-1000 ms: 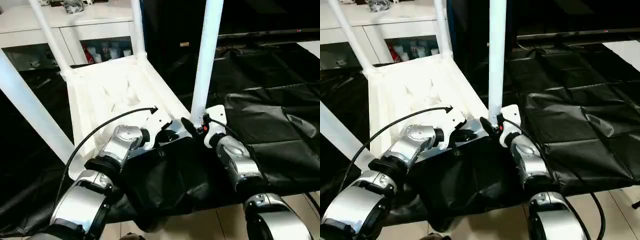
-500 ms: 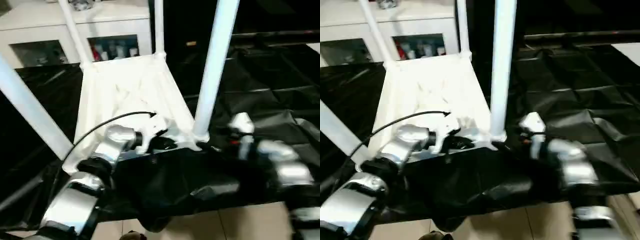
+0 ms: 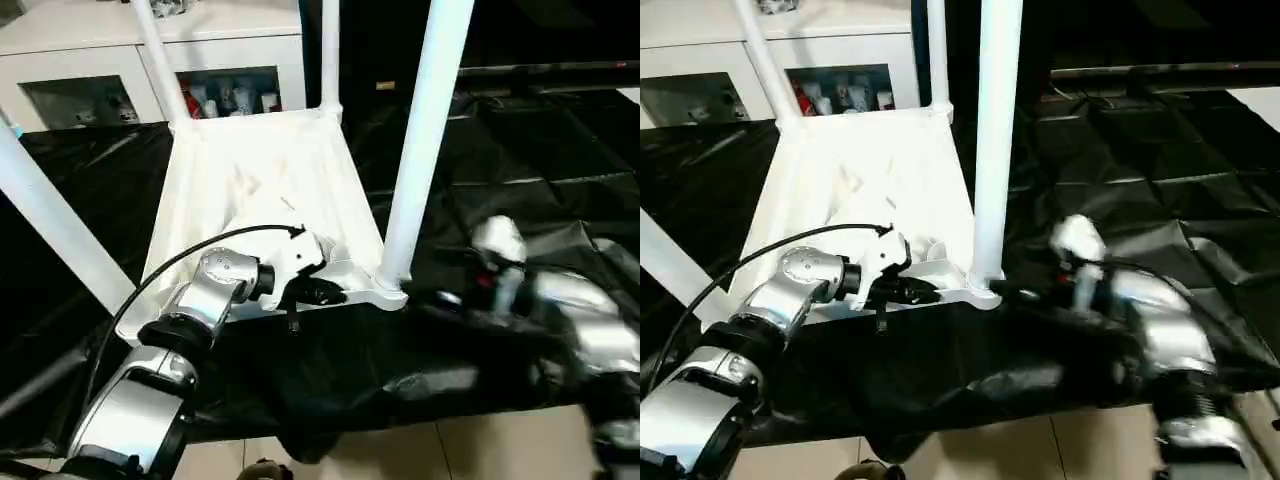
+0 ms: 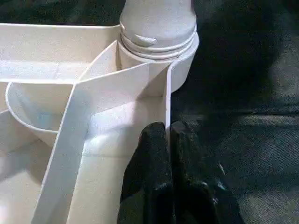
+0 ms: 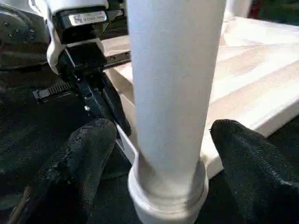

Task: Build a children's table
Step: Rotate leg to tighten

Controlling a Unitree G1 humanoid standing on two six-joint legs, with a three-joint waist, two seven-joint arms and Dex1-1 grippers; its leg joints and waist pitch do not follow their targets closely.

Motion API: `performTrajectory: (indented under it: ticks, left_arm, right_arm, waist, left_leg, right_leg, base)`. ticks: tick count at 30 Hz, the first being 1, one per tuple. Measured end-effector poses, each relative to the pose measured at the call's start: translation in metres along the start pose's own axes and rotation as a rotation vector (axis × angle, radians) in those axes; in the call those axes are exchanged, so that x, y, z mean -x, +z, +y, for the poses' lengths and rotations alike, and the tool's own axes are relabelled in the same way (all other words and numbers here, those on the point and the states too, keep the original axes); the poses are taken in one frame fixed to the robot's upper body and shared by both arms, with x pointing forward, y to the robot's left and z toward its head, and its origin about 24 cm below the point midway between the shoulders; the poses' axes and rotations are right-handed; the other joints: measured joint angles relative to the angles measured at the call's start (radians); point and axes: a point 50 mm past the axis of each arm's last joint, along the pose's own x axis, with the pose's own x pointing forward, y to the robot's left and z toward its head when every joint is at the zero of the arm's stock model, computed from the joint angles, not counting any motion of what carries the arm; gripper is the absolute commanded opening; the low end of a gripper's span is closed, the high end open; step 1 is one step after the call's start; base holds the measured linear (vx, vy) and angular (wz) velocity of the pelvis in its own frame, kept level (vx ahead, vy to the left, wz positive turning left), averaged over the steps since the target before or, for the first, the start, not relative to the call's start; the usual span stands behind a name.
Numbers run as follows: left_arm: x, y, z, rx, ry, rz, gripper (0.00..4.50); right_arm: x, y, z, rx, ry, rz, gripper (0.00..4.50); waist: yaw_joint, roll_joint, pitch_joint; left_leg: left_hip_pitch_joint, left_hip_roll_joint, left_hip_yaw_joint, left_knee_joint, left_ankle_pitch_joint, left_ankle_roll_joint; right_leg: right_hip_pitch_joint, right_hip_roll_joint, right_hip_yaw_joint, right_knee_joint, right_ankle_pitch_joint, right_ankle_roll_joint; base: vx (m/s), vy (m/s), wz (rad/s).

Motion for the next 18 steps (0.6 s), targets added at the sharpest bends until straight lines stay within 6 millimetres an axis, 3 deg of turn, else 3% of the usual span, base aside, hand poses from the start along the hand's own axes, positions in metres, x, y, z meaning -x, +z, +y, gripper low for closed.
performTrajectory:
  ticks: [7, 18]
  left_arm:
    - [0.001, 0.001, 0.0, -0.01, 0.0, -0.001, 0.0]
    - [0.002, 0.0, 0.0, -0.01, 0.002, 0.001, 0.0]
  right_arm:
    - [-0.009, -0.015, -0.002, -0.021, -0.022, 0.085, 3.06]
    - [-0.021, -0.008, -0.005, 0.013, 0.01, 0.08, 2.2]
  waist:
    - [-0.002, 0.0, 0.0]
    - [-0.003, 0.0, 0.0]
  left_leg:
    - [-0.01, 0.0, 0.0, 0.008, 0.001, 0.006]
    - [-0.01, 0.0, 0.0, 0.012, 0.0, 0.007]
  right_leg:
    - [-0.008, -0.001, 0.0, 0.005, 0.0, 0.0]
    - [-0.008, -0.001, 0.001, 0.009, 0.0, 0.0]
  base:
    - [0.0, 0.0, 0.0]
    - [0.0, 0.0, 0.0]
